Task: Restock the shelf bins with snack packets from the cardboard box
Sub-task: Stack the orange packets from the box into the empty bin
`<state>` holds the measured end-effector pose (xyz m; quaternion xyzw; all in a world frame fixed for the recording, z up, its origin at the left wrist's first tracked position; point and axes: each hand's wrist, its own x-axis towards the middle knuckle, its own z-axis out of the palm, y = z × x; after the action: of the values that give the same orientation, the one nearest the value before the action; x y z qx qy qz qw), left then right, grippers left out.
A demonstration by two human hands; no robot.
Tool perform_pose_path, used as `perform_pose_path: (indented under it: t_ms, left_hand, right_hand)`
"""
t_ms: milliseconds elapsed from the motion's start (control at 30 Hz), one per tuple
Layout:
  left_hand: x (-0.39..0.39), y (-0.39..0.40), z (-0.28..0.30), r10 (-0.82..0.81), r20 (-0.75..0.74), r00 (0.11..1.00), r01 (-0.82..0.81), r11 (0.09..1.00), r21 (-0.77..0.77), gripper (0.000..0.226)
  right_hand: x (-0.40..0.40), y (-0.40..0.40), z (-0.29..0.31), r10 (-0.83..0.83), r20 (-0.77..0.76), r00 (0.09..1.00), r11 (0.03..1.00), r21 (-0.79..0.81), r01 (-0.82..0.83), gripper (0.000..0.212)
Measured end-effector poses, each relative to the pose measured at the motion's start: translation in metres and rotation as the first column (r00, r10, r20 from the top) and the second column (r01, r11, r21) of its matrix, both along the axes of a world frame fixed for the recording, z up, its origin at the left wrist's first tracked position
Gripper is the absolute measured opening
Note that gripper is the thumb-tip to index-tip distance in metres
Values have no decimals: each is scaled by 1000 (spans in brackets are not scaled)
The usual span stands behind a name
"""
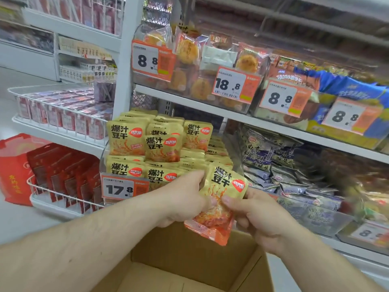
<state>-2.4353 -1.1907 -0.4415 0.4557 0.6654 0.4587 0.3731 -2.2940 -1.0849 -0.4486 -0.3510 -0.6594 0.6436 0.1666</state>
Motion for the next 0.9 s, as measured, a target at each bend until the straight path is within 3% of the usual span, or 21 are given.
perform_pose_path:
  t_ms: [100, 133, 233, 300, 333, 433, 533, 900]
  left_hand:
    - [-5, 17, 9, 104, -297, 949, -68, 989, 128, 38]
    - [-9, 22, 8, 140, -447, 884, -71, 983, 167, 44]
    - [-16, 39, -4, 138, -807, 574, 12, 984, 177, 65]
    - [-21, 53, -10, 69, -914, 400, -3, 997, 74, 80]
    - [-23, 62, -11, 20, -934, 356, -33, 999, 9, 90]
    - [-29, 82, -15, -135, -942, 308, -131, 974, -183, 119]
    - [-37, 94, -22, -194, -932, 306, -204, 943, -263, 127]
    - [-39, 85, -38, 7, -978, 208, -163, 986, -27, 108]
  right_hand:
    - [-4, 26, 21, -136, -85, 987, 989, 53, 141, 7]
    - [-5, 36, 29, -189, -119, 975, 973, 108, 202, 7]
    - [-11, 54, 54, -259, -246, 934, 913, 252, 320, 12]
    - [-19, 65, 62, -243, -298, 923, 878, 336, 340, 15]
    - [-23, 70, 63, -229, -300, 926, 861, 381, 336, 15]
    - [-37, 84, 62, -196, -277, 941, 825, 471, 311, 17]
    - [-47, 89, 60, -140, -280, 950, 818, 508, 270, 24]
    - [-83, 97, 52, -39, -205, 978, 785, 599, 157, 28]
